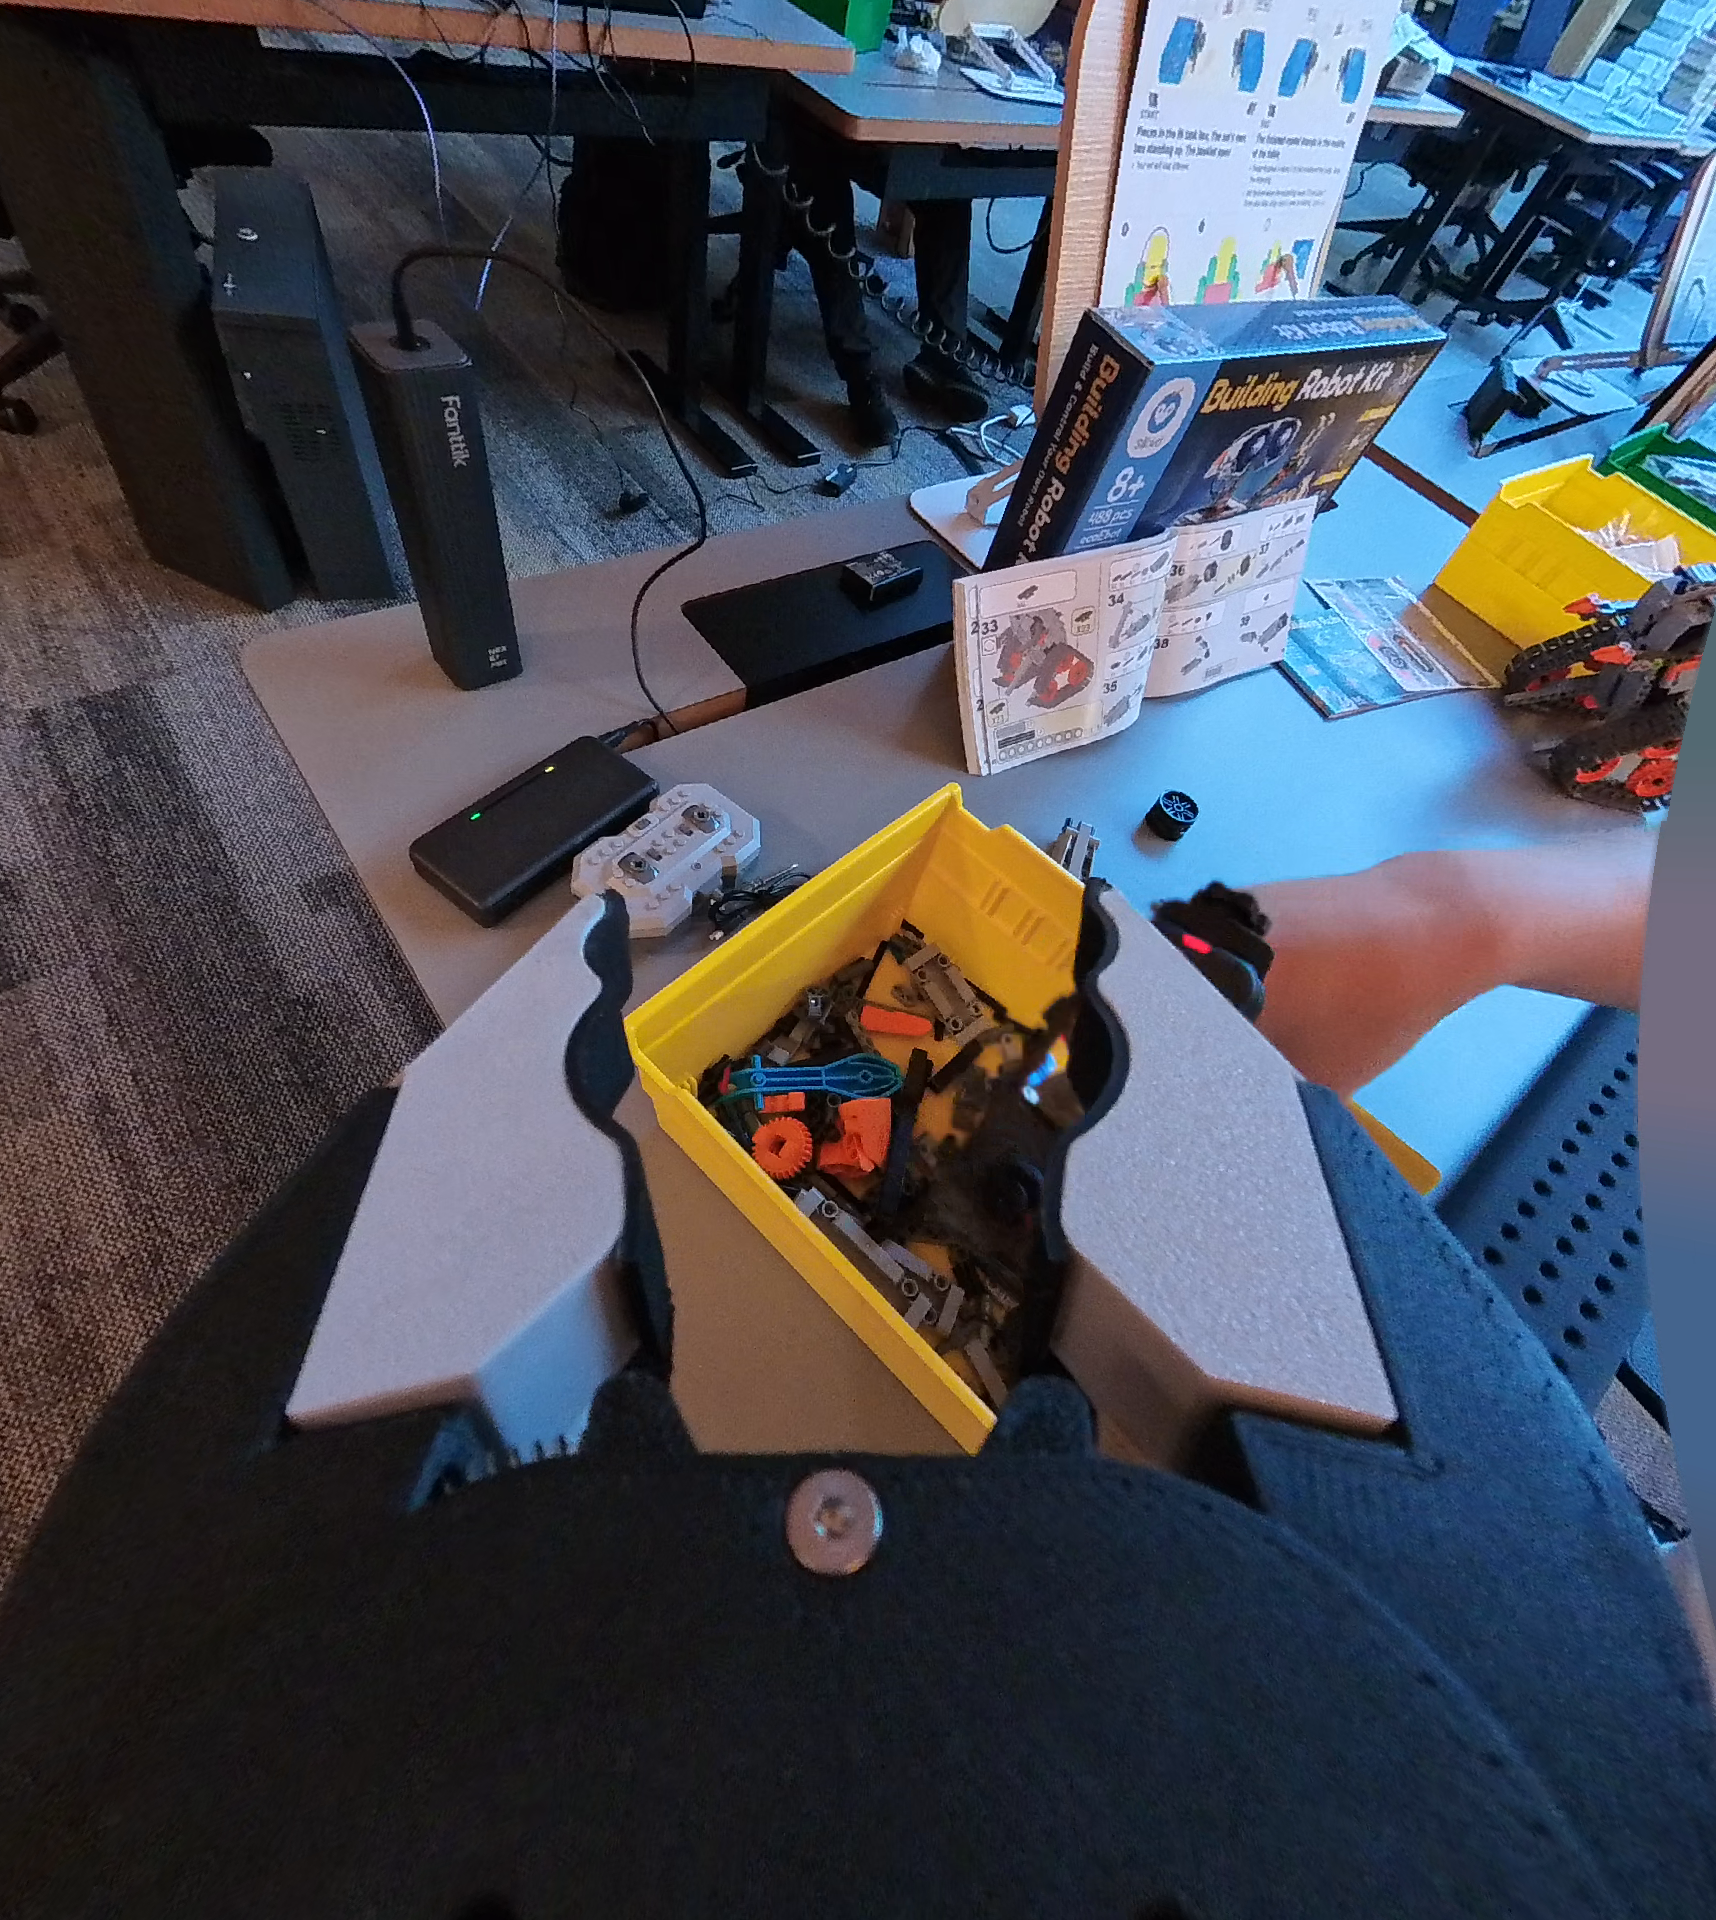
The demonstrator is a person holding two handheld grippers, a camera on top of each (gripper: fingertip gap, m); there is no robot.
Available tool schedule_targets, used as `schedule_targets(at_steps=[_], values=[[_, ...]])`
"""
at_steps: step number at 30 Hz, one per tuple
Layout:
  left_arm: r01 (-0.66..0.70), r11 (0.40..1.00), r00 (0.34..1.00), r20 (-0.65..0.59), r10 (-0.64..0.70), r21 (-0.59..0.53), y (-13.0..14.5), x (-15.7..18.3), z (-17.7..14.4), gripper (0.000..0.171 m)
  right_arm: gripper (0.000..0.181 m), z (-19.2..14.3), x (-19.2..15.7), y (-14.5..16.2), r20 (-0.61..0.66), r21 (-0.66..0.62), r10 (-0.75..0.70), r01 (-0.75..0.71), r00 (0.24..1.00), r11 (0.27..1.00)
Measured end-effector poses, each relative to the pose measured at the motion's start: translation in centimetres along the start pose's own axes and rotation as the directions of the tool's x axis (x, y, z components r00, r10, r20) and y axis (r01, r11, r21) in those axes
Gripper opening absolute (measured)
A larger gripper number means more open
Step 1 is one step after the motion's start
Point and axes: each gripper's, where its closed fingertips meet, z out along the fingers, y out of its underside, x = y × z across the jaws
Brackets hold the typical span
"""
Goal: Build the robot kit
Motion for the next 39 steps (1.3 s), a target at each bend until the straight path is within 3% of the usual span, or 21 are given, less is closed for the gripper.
schedule_targets(at_steps=[3, 6, 8, 10, 15, 20, 23, 27, 28, 31, 33, 35, 39], values=[[-0.004, 1.0, 1.0, 0.001, 0.004, 0.0, 0.0, 0.1, 0.0, 0.085, 0.0, 1.9, -4.6, -0.4, 0.183, -0.003, -0.126, 0.129, 0.975, 0.992], [-0.008, 1.0, 1.0, 0.001, 0.008, -0.003, 0.0, 0.2, 0.0, 0.085, 0.002, 3.6, -5.8, 0.7, 0.214, -0.09, -0.182, 0.204, 0.96, 0.975], [-0.009, 1.0, 1.0, 0.0, 0.009, -0.008, 0.1, 0.2, 0.1, 0.085, 0.0, 3.6, -5.8, 0.1, 0.226, -0.068, -0.163, 0.183, 0.96, 0.981], [-0.009, 1.0, 1.0, 0.0, 0.009, -0.011, 0.1, 0.2, 0.2, 0.085, 0.0, 3.8, -4.6, 0.8, 0.178, -0.116, -0.157, 0.179, 0.971, 0.977], [-0.004, 1.0, 1.0, 0.0, 0.004, -0.003, 0.1, 0.0, 0.0, 0.085, 0.0, 2.7, -1.8, 1.0, 0.058, -0.089, -0.096, 0.101, 0.994, 0.991], [-0.001, 1.0, 1.0, 0.006, 0.001, -0.008, 0.1, -0.2, 0.1, 0.085, 0.0, 2.3, -6.1, 0.0, 0.281, 0.031, -0.148, 0.146, 0.948, 0.989], [-0.001, 1.0, 1.0, 0.011, 0.001, -0.015, 0.2, -0.2, 0.3, 0.085, 0.0, 3.6, -6.2, 0.7, 0.264, -0.035, -0.183, 0.199, 0.947, 0.979], [-0.006, 1.0, 1.0, 0.017, 0.007, -0.023, 0.3, -0.2, 0.4, 0.085, 0.0, 3.6, -5.7, 0.4, 0.275, -0.038, -0.139, 0.155, 0.951, 0.987], [-0.006, 1.0, 1.0, 0.018, 0.007, -0.023, 0.3, -0.2, 0.3, 0.085, 0.0, 3.8, -4.0, 0.6, 0.167, -0.061, -0.145, 0.157, 0.975, 0.986], [-0.004, 1.0, 1.0, 0.02, 0.004, -0.024, 0.3, -0.3, 0.4, 0.085, 0.0, 3.4, -2.9, 1.2, 0.108, -0.064, -0.19, 0.197, 0.976, 0.978], [-0.001, 1.0, 1.0, 0.022, 0.002, -0.026, 0.4, -0.4, 0.4, 0.085, 0.003, 3.0, -4.0, 1.1, 0.172, -0.015, -0.184, 0.19, 0.968, 0.982], [-0.001, 1.0, 1.0, 0.022, 0.002, -0.026, 0.4, -0.4, 0.4, 0.085, 0.018, 3.0, -5.2, 1.1, 0.24, 0.019, -0.191, 0.193, 0.952, 0.981], [-0.007, 0.999, 1.0, 0.025, 0.008, -0.035, 0.5, -0.3, 0.5, 0.085, 0.018, 4.0, -5.0, 1.8, 0.183, -0.024, -0.258, 0.267, 0.949, 0.963]])
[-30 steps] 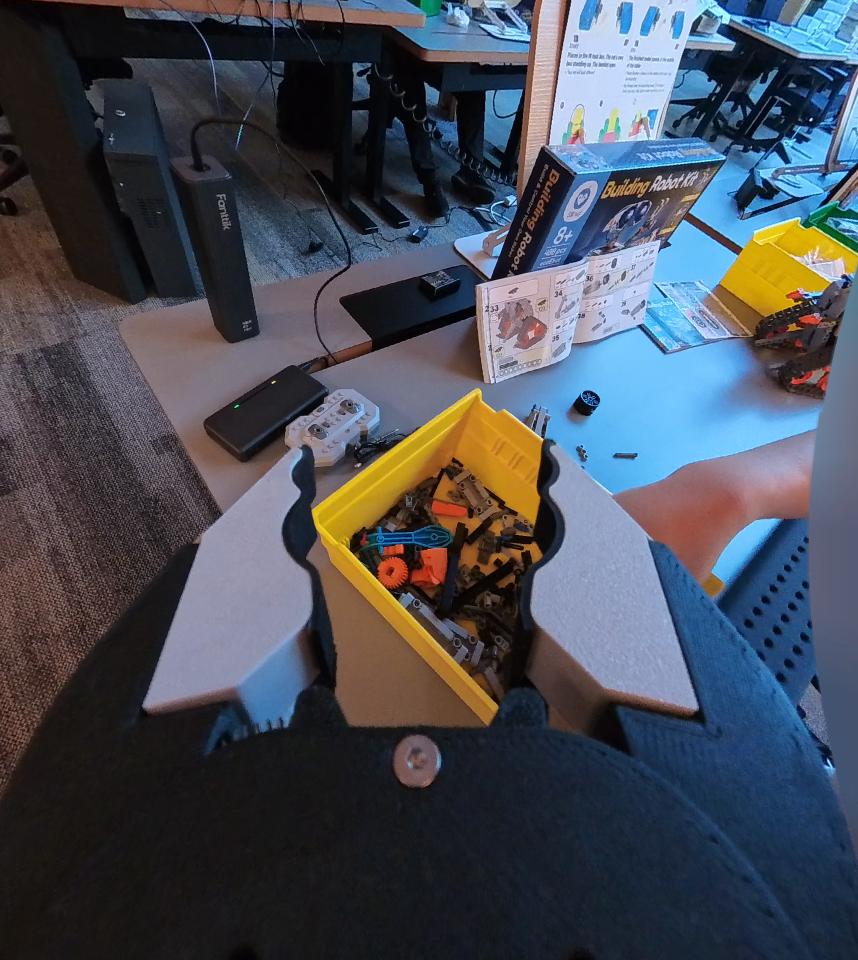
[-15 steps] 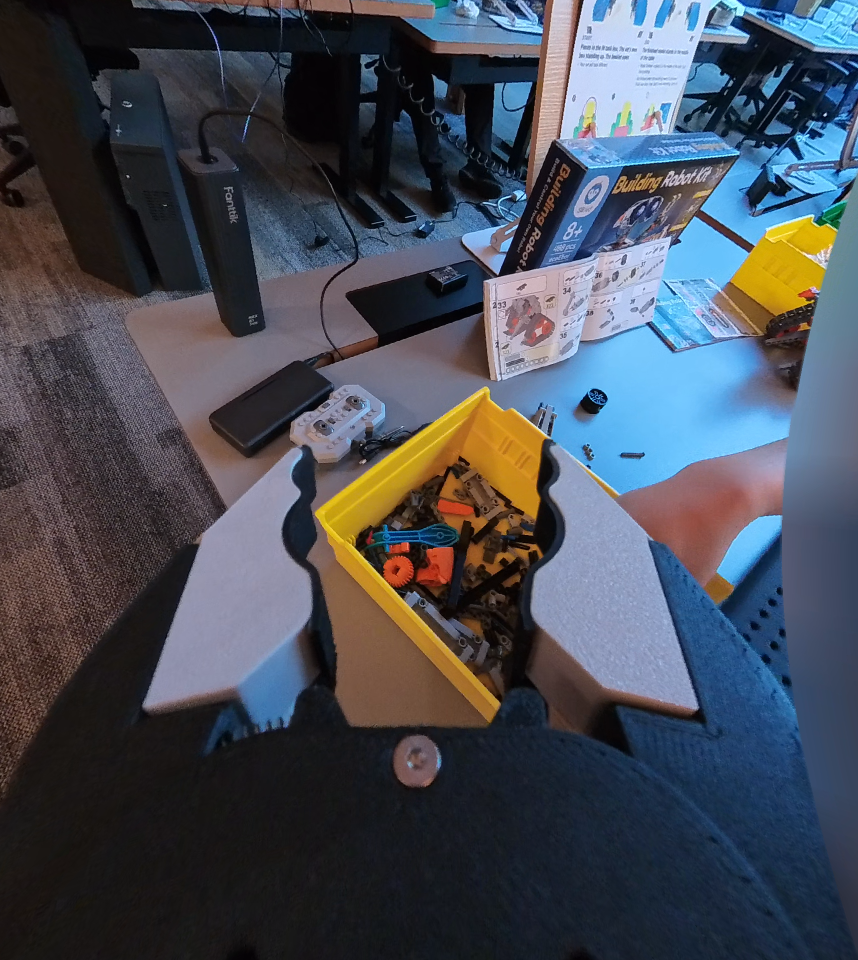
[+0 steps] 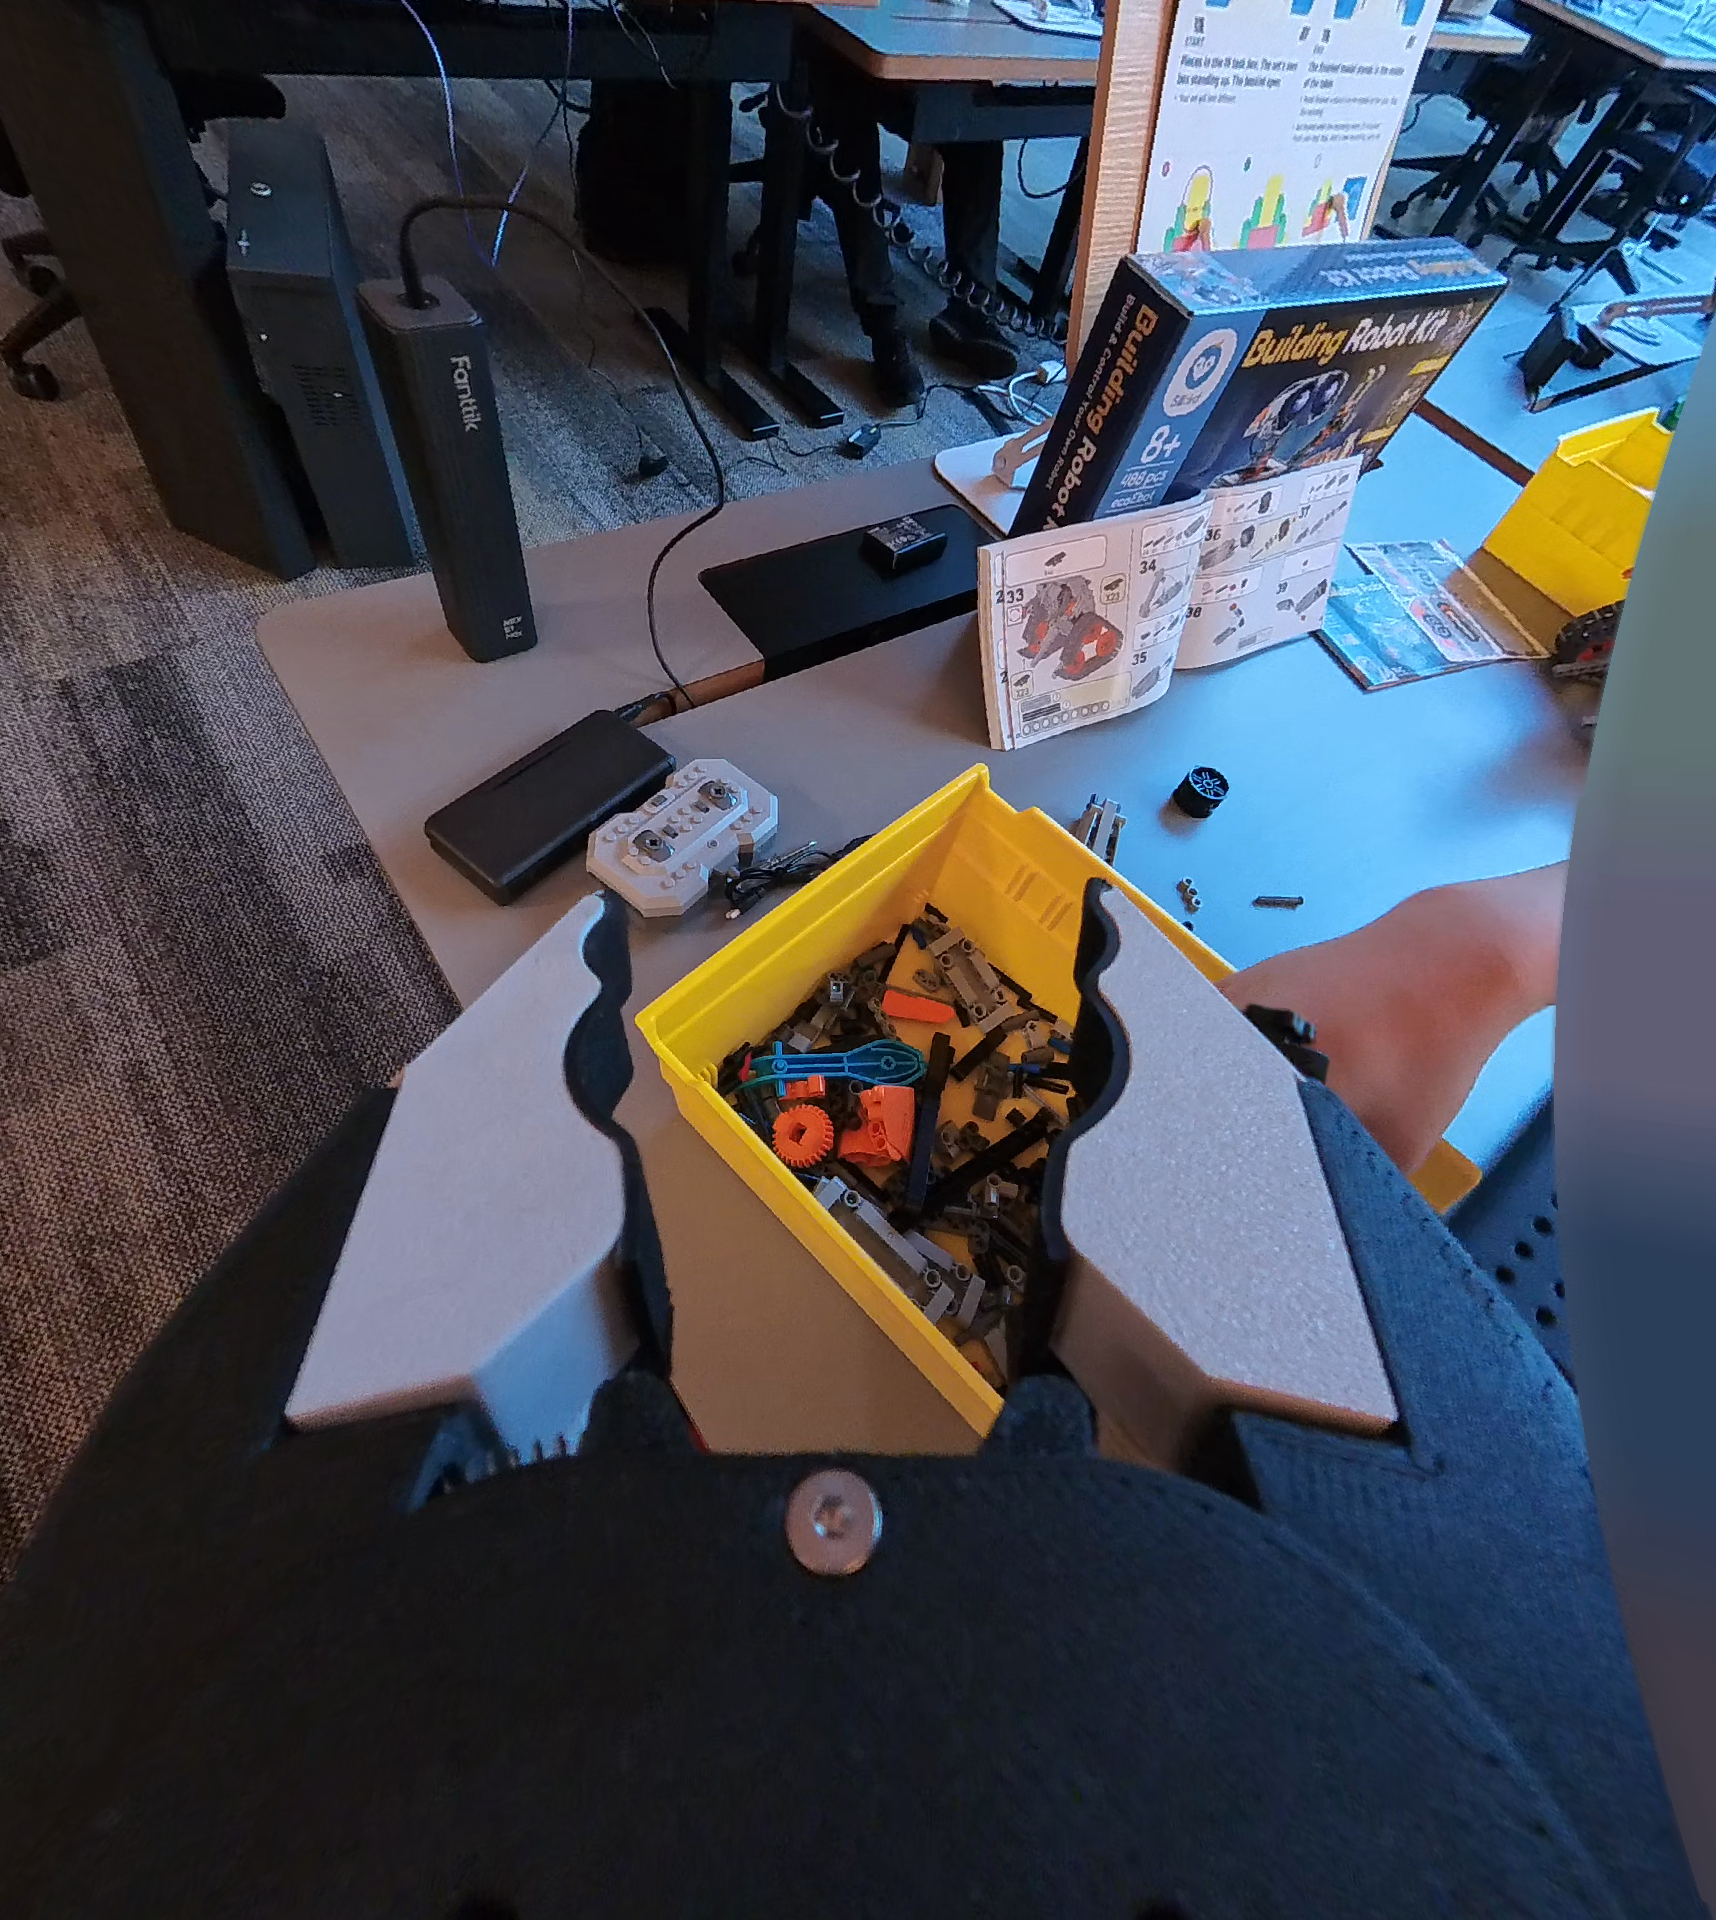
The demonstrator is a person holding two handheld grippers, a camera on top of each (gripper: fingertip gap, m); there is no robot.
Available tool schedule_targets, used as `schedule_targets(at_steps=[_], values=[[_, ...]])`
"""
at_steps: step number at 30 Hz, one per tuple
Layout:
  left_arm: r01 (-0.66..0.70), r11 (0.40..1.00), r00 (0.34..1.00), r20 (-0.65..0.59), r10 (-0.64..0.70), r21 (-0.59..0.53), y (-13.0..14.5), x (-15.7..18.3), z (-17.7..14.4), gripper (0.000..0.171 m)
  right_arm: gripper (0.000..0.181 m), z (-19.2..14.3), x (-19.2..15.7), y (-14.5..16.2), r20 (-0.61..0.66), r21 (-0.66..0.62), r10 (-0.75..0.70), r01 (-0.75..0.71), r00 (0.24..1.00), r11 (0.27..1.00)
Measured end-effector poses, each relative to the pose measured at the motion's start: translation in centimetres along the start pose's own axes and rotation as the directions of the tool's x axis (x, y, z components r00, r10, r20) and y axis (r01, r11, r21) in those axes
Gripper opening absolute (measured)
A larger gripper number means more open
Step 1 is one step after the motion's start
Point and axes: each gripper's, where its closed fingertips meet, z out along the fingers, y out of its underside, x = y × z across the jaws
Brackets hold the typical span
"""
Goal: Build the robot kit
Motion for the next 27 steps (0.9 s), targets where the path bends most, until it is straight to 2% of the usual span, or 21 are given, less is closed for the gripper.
schedule_targets(at_steps=[5, 7, 8, 9, 13, 15, 16, 20, 25, 27], values=[[-0.006, 1.0, 1.0, 0.001, 0.006, -0.01, 0.1, 0.1, 0.2, 0.085, 0.019, 0.0, 0.0, -0.1, -0.038, 0.006, 0.023, -0.023, 0.999, 1.0], [-0.006, 1.0, 1.0, 0.001, 0.006, -0.013, 0.1, 0.1, 0.2, 0.086, 0.005, 0.0, -0.4, -0.1, -0.018, 0.009, 0.044, -0.044, 0.999, 0.999], [-0.006, 1.0, 1.0, 0.001, 0.006, -0.014, 0.2, 0.1, 0.2, 0.086, 0.0, -0.2, 0.7, -0.2, -0.081, 0.016, 0.065, -0.064, 0.995, 0.998], [-0.006, 1.0, 1.0, 0.001, 0.006, -0.015, 0.2, 0.1, 0.3, 0.086, 0.0, -0.4, 1.5, 0.2, -0.123, 0.006, 0.066, -0.066, 0.99, 0.998], [-0.015, 1.0, 1.0, -0.002, 0.015, -0.013, 0.2, 0.3, 0.2, 0.085, 0.006, -1.0, 0.8, -0.4, -0.059, 0.074, 0.07, -0.066, 0.996, 0.995], [-0.017, 1.0, 1.0, -0.004, 0.017, -0.013, 0.1, 0.4, 0.2, 0.085, 0.017, -1.0, -0.4, -1.1, -0.014, 0.115, 0.027, -0.025, 1.0, 0.993], [-0.018, 1.0, 1.0, -0.004, 0.018, -0.015, 0.2, 0.4, 0.2, 0.085, 0.015, -0.9, -0.8, -1.3, -0.004, 0.121, 0.012, -0.011, 1.0, 0.993], [-0.015, 1.0, 1.0, -0.005, 0.015, -0.024, 0.3, 0.4, 0.3, 0.086, 0.016, 0.7, 0.2, 0.0, -0.056, 0.006, 0.016, -0.015, 0.998, 1.0], [-0.02, 1.0, 1.0, -0.007, 0.02, -0.02, 0.3, 0.5, 0.2, 0.085, 0.009, 0.3, 0.1, -0.3, -0.045, 0.017, 0.035, -0.035, 0.998, 0.999], [-0.019, 1.0, 1.0, -0.008, 0.019, -0.021, 0.3, 0.5, 0.2, 0.085, 0.007, -0.6, 1.3, -0.2, -0.098, 0.042, 0.069, -0.065, 0.993, 0.997]])
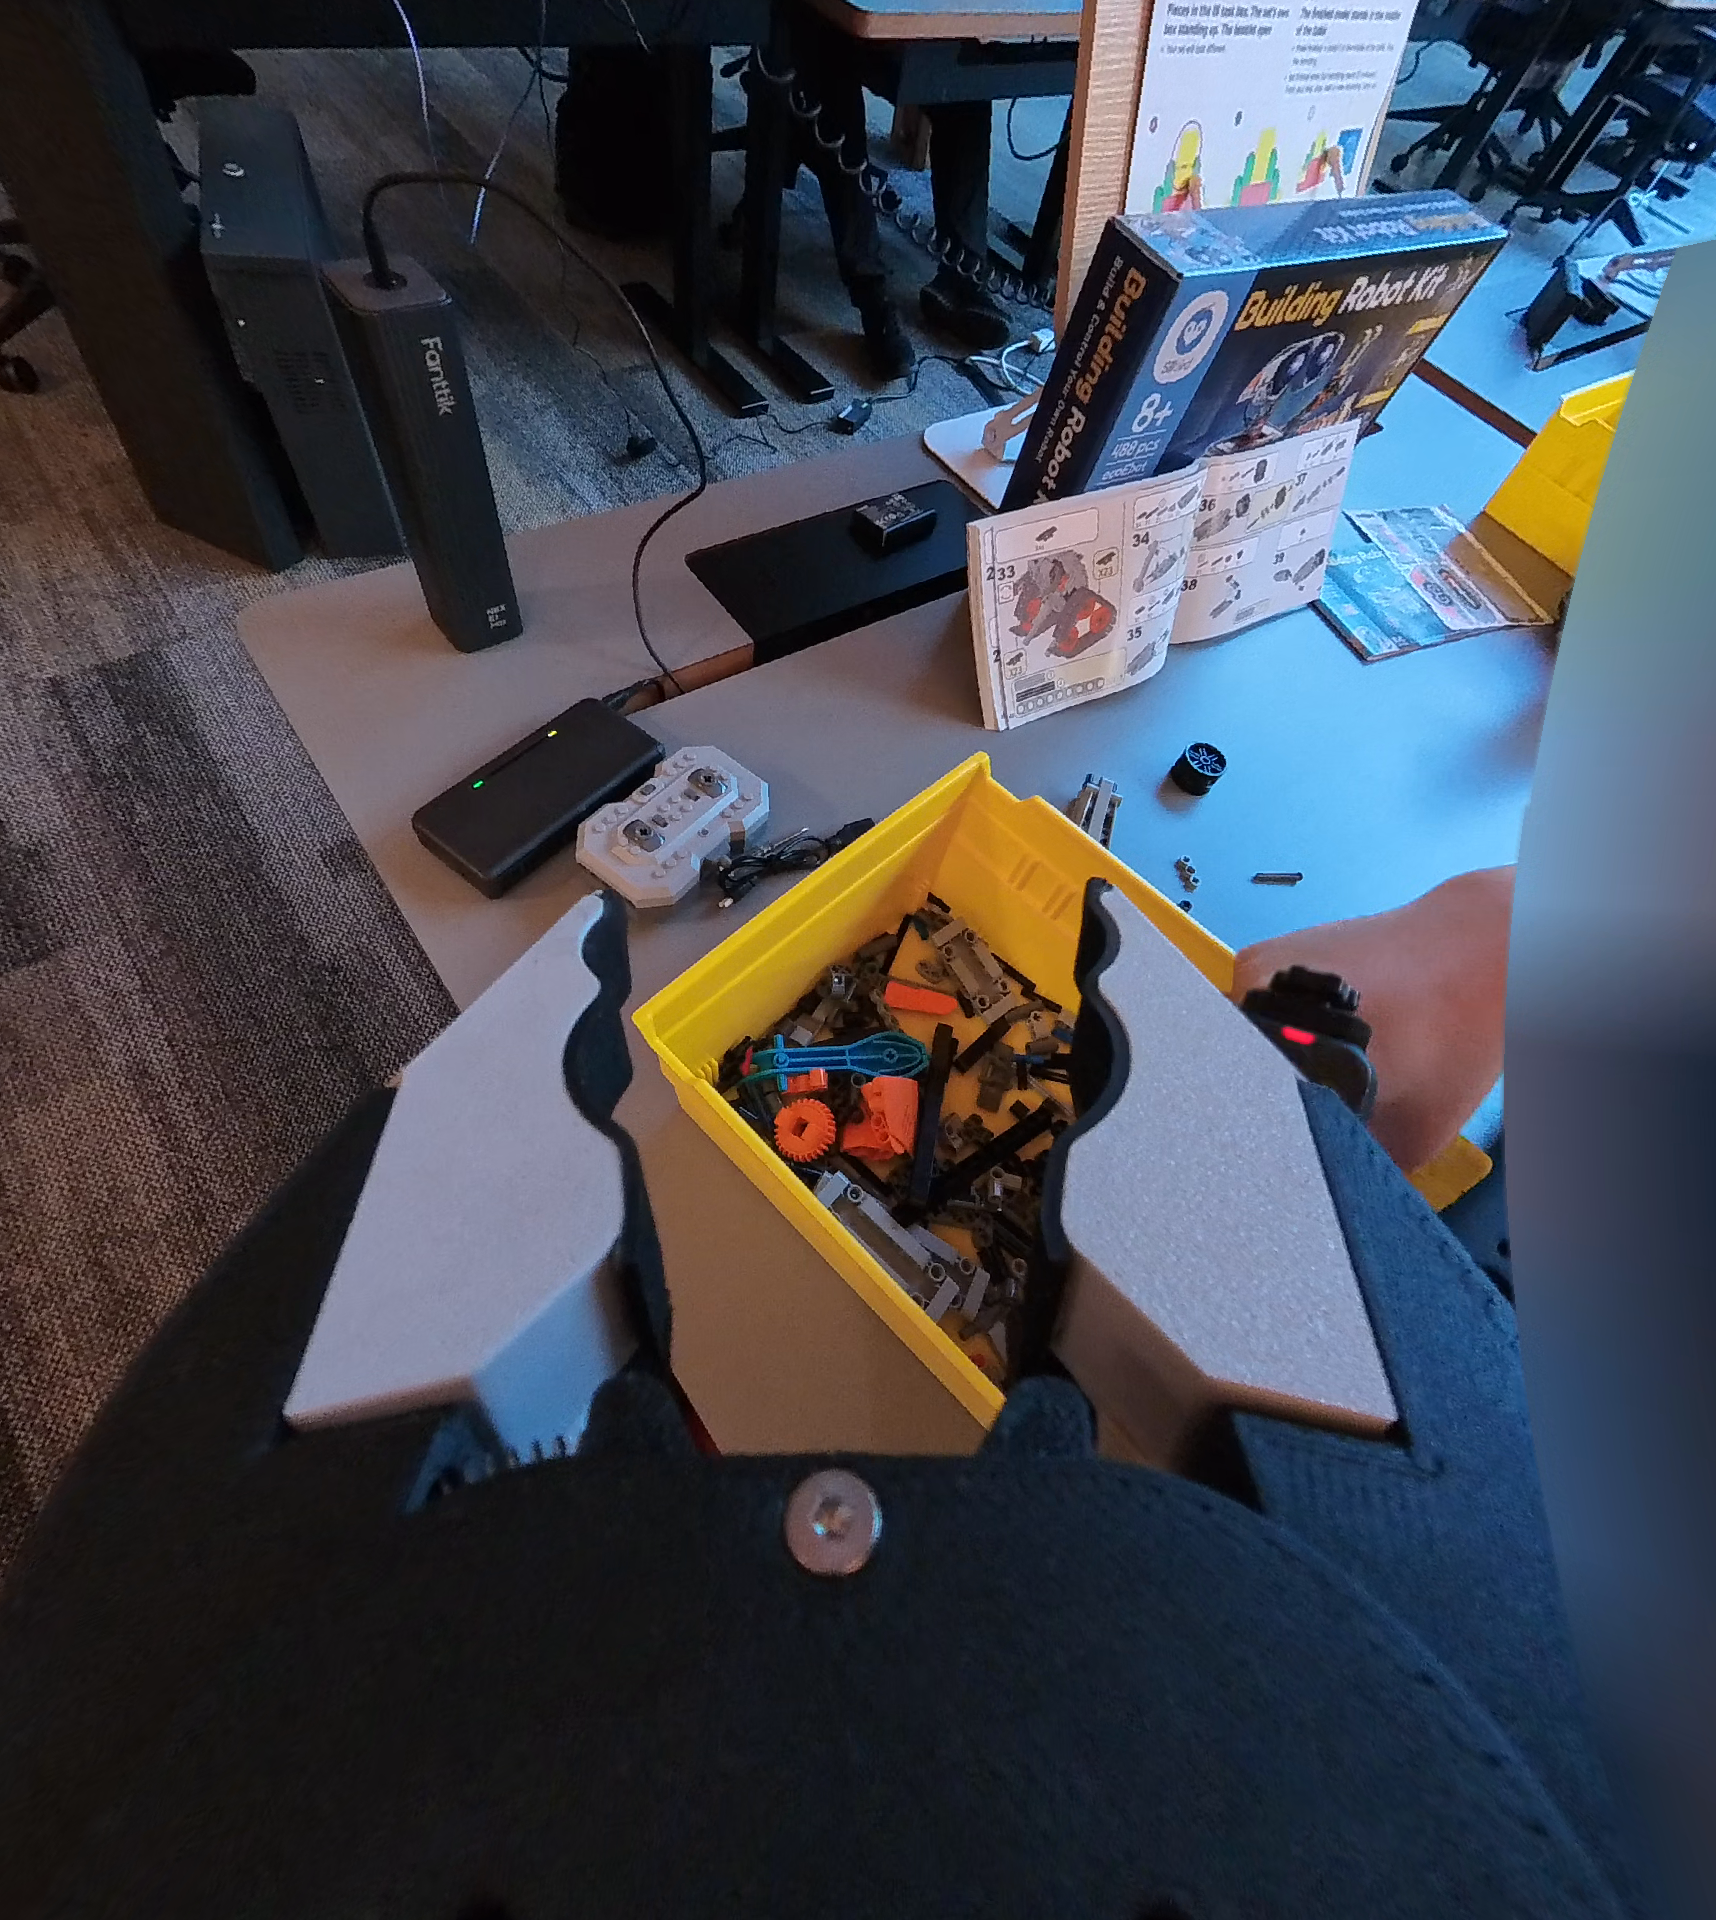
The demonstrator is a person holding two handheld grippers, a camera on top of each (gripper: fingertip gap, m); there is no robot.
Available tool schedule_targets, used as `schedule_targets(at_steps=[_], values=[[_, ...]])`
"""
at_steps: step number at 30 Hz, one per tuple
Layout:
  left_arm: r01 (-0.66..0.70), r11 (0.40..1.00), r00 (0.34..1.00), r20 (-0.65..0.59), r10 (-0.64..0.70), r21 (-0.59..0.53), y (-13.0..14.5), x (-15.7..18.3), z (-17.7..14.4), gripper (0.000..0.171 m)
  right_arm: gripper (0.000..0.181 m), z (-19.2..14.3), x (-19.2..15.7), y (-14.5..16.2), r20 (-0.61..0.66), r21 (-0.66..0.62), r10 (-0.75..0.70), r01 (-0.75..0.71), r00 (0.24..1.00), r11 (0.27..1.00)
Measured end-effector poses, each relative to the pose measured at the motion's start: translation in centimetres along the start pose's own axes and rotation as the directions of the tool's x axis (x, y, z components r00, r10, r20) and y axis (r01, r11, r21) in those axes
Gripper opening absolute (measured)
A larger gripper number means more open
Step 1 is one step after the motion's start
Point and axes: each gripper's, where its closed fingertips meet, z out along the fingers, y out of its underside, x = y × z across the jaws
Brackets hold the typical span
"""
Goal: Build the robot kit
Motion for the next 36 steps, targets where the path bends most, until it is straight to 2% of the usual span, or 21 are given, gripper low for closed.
schedule_targets(at_steps=[3, 7, 9, 14, 17, 22, 24, 26, 28, 32, 36], values=[[0.001, 1.0, 1.0, -0.002, -0.001, 0.001, 0.0, 0.0, 0.0, 0.085, 0.007, -0.8, 1.7, 1.0, -0.04, -0.008, 0.073, -0.073, 0.997, 0.997], [-0.002, 1.0, 1.0, -0.002, 0.002, -0.003, 0.0, 0.0, 0.0, 0.085, 0.008, -0.9, 1.8, 1.8, -0.033, -0.049, 0.163, -0.165, 0.986, 0.985], [-0.003, 1.0, 1.0, -0.002, 0.003, -0.006, 0.1, 0.1, 0.1, 0.085, 0.012, -1.1, 2.0, 1.5, -0.068, -0.046, 0.137, -0.141, 0.988, 0.989], [0.0, 1.0, 1.0, 0.0, 0.0, -0.004, 0.1, 0.0, 0.1, 0.086, 0.023, -1.8, 0.6, -4.3, -0.021, 0.224, 0.043, -0.037, 0.999, 0.974], [0.0, 1.0, 1.0, 0.002, 0.0, -0.008, 0.2, -0.1, 0.1, 0.086, 0.027, -0.9, -0.1, -6.9, -0.025, 0.314, -0.057, 0.062, 0.998, 0.947], [0.002, 1.0, 1.0, 0.001, -0.002, -0.002, 0.1, -0.2, -0.1, 0.085, 0.02, -0.5, 0.2, -7.4, -0.18, 0.299, -0.181, 0.229, 0.967, 0.927], [0.005, 1.0, 1.0, 0.001, -0.005, -0.001, 0.1, -0.2, -0.1, 0.086, 0.006, -0.7, -0.3, -7.1, -0.138, 0.316, -0.171, 0.207, 0.976, 0.926], [0.008, 1.0, 1.0, 0.002, -0.008, -0.003, 0.2, -0.4, -0.2, 0.086, 0.0, -0.7, -1.0, -6.7, -0.064, 0.34, -0.168, 0.179, 0.984, 0.923], [0.013, 1.0, 1.0, 0.007, -0.013, 0.0, 0.2, -0.5, -0.2, 0.086, 0.0, -0.1, -2.7, -5.9, 0.046, 0.334, -0.225, 0.197, 0.973, 0.922], [0.008, 1.0, 1.0, 0.016, -0.008, -0.003, 0.2, -0.4, -0.2, 0.086, 0.0, 1.7, -2.0, -5.4, -0.013, 0.233, -0.278, 0.273, 0.96, 0.933], [-0.007, 1.0, 1.0, 0.012, 0.007, -0.017, 0.4, -0.1, 0.0, 0.086, 0.0, 1.6, -1.8, -6.5, -0.036, 0.27, -0.272, 0.272, 0.962, 0.924]])
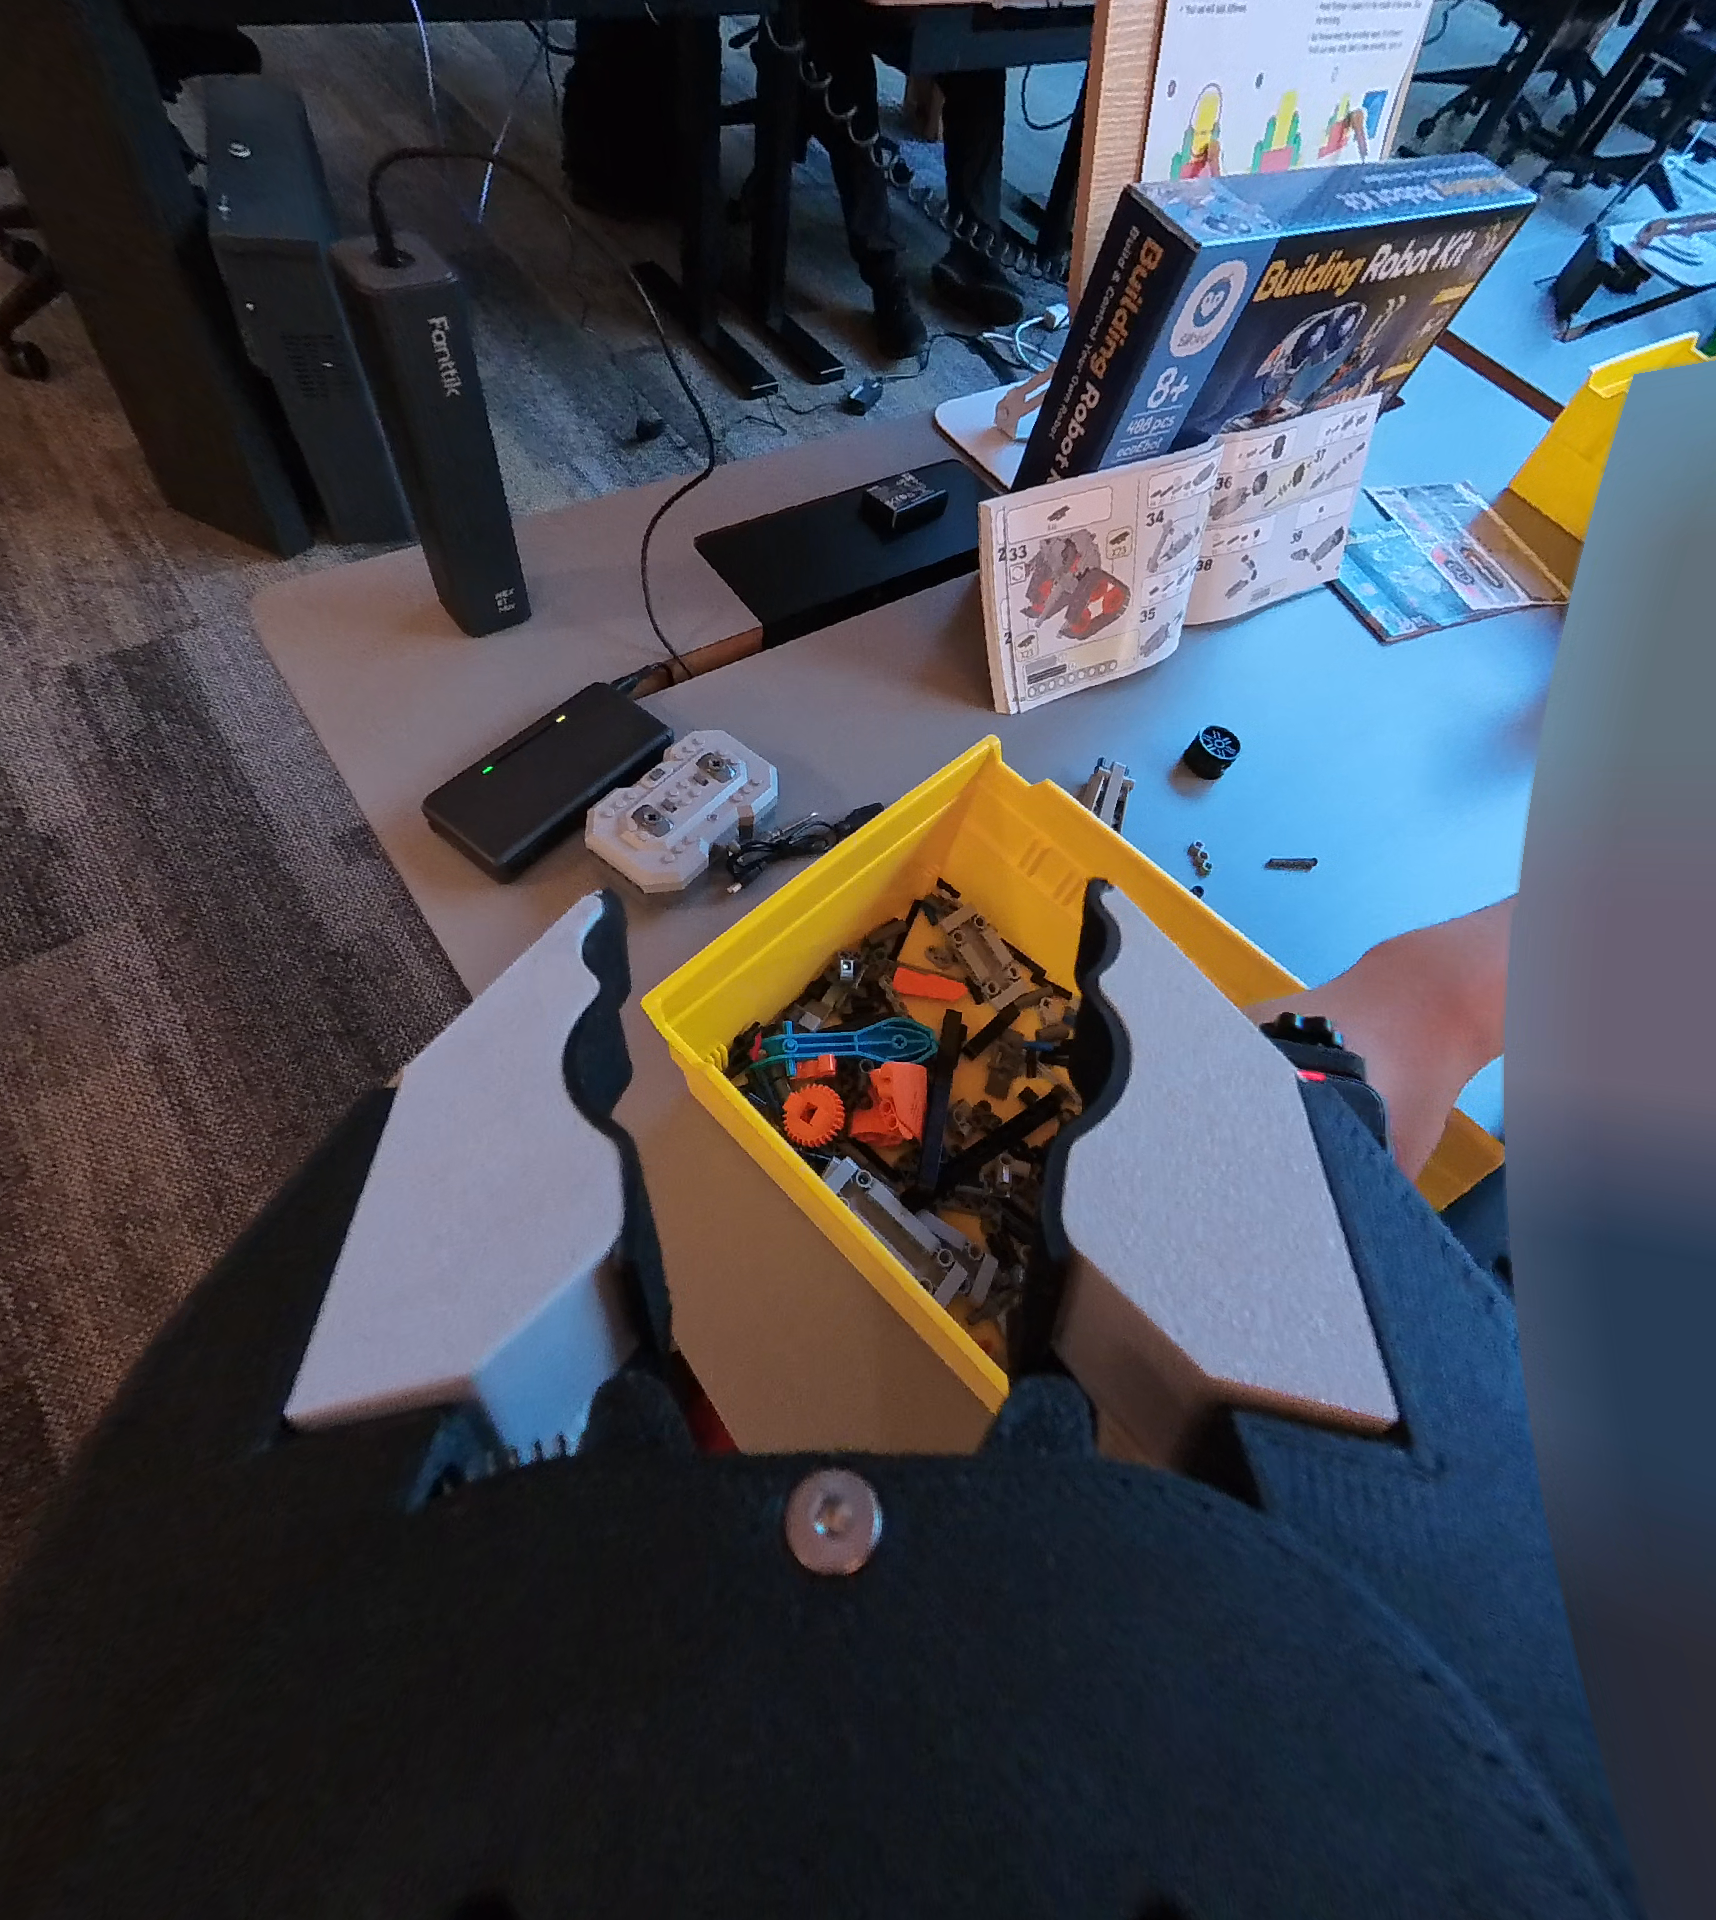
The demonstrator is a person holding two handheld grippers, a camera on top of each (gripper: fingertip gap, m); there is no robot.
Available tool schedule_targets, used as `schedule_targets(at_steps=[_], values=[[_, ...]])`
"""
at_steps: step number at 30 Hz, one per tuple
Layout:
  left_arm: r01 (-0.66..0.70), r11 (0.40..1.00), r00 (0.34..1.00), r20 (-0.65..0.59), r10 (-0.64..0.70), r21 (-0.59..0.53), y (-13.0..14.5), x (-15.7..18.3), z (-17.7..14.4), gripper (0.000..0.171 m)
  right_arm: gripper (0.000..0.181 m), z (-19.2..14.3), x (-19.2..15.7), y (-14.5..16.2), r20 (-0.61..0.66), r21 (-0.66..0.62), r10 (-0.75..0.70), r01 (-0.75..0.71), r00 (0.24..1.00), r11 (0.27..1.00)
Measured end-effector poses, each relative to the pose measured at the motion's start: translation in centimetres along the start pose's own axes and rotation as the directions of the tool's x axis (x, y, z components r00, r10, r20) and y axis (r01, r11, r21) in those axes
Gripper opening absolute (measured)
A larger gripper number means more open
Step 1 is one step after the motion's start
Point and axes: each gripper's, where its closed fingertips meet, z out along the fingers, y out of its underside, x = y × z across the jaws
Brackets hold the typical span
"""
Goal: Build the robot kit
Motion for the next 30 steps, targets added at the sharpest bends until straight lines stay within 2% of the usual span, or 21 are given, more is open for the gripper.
schedule_targets(at_steps=[2, 12, 19, 25, 30], values=[[0.001, 1.0, 1.0, -0.004, -0.001, -0.003, 0.0, 0.0, 0.1, 0.086, 0.001, 0.1, 0.8, 0.0, -0.045, -0.001, -0.001, 0.001, 0.999, 1.0], [0.006, 1.0, 1.0, -0.012, -0.006, 0.001, 0.1, 0.0, -0.1, 0.086, 0.004, 0.6, 0.6, 0.0, -0.054, -0.005, -0.077, 0.077, 0.996, 0.997], [-0.007, 1.0, 1.0, -0.018, 0.007, -0.015, 0.3, 0.3, 0.1, 0.086, 0.0, 0.6, 1.3, -0.2, -0.077, -0.018, 0.01, -0.011, 0.997, 1.0], [0.002, 1.0, 1.0, -0.019, -0.002, -0.007, 0.2, 0.1, -0.1, 0.086, 0.008, 0.0, 0.8, -1.4, -0.044, 0.063, 0.039, -0.036, 0.998, 0.997], [-0.008, 1.0, 1.0, -0.022, 0.008, -0.017, 0.3, 0.3, 0.1, 0.086, 0.009, 0.5, 1.4, -1.7, -0.074, 0.043, 0.056, -0.053, 0.996, 0.998]])
